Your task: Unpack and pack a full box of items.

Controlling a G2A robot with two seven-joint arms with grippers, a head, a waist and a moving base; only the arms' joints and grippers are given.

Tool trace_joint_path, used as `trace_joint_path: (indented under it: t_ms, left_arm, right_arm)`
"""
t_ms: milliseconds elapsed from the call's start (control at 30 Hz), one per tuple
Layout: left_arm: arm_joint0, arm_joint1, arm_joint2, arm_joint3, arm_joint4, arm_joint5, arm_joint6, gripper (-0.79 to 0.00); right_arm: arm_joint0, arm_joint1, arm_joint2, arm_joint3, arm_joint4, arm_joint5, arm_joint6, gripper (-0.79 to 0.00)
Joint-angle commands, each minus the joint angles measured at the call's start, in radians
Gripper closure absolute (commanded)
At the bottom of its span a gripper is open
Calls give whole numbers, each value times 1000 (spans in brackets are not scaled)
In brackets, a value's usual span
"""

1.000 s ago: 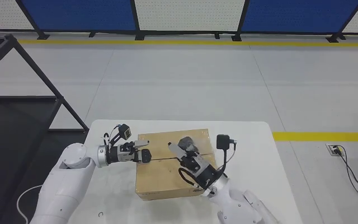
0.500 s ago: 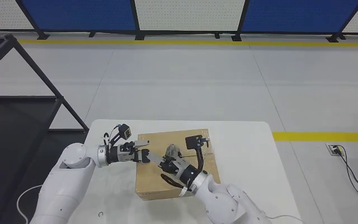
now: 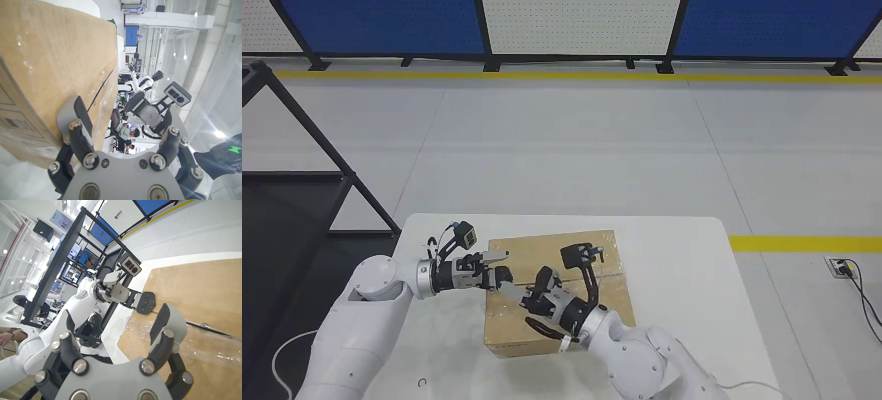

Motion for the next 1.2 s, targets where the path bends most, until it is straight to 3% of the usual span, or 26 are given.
trace_joint_path:
  t_ms: [0,133,233,467,667,767,900,1167]
  left_arm:
    - [0,0,0,0,0,0,0,-785]
    - [0,0,0,0,0,0,0,-785]
    - [0,0,0,0,0,0,0,-785]
    - [0,0,0,0,0,0,0,-785]
    - [0,0,0,0,0,0,0,-785]
    - [10,0,1,-15,3,4,20,-785]
    - [35,8,-9,-74,10,24,38,-785]
    - [68,22,-34,-127,6,43,52,-785]
  right_arm:
    - [-1,-2,5,-1,1,-6,-17,-785]
    - [-14,-4,28,-16,4,-26,-41,-785]
    - [-40,7,65,-45,-19,-39,16,-785]
    - [-135,32,215,-126,19,76,91,-785]
    - [-220,55,360,-181,123,167,246,-785]
    - [-254,66,391,-205,133,137,325,-785]
    - [-294,78,450,-219,217,22,411,-785]
    - [-297,79,459,-217,224,18,413,-785]
